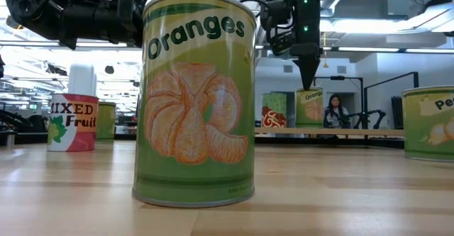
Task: Pick and place cans onto a shelf
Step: Put the large right canned oranges on the shelf, then put the small canned oranges on the shelf
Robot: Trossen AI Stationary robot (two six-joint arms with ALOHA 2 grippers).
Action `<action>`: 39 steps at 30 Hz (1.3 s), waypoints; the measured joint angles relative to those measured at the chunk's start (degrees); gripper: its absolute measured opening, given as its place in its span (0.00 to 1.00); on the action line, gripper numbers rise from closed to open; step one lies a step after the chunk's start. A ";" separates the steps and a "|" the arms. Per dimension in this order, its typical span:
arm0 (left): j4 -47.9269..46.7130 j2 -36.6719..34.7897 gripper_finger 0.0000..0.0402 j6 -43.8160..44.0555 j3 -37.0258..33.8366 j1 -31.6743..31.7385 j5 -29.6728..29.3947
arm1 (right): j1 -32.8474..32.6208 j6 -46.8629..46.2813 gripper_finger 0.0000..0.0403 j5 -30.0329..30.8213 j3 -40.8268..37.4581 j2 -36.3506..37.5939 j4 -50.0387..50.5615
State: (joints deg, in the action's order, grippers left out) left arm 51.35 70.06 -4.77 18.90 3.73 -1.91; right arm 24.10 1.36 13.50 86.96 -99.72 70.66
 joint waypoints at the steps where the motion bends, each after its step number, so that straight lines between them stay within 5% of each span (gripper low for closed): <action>1: 0.00 0.00 0.00 -0.03 0.00 0.00 0.00 | 0.00 -0.01 0.09 0.17 -0.01 0.00 -0.03; 17: -0.02 0.00 0.00 -0.09 0.00 0.00 -0.02 | -2.56 1.06 0.36 1.55 0.73 4.33 0.15; 21: -0.49 0.00 0.00 -0.30 0.00 0.00 -0.02 | -6.18 1.49 0.29 1.46 0.83 9.29 1.20; 26: -1.56 0.02 0.00 -0.59 -0.04 0.00 -0.02 | -12.63 1.69 0.09 1.49 -3.50 15.28 -1.48; 33: -1.81 0.02 0.00 -0.24 -0.04 0.00 -0.02 | -20.89 0.61 0.05 0.50 -25.38 27.42 -28.55; 39: -1.77 0.02 0.00 -0.46 -0.04 0.00 -0.06 | -27.49 -3.98 0.02 -10.34 -41.11 30.15 -62.10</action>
State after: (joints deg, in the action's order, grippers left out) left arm 49.59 70.08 -5.23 18.85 3.73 -1.97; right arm -3.40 -2.62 3.15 45.85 -69.57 8.56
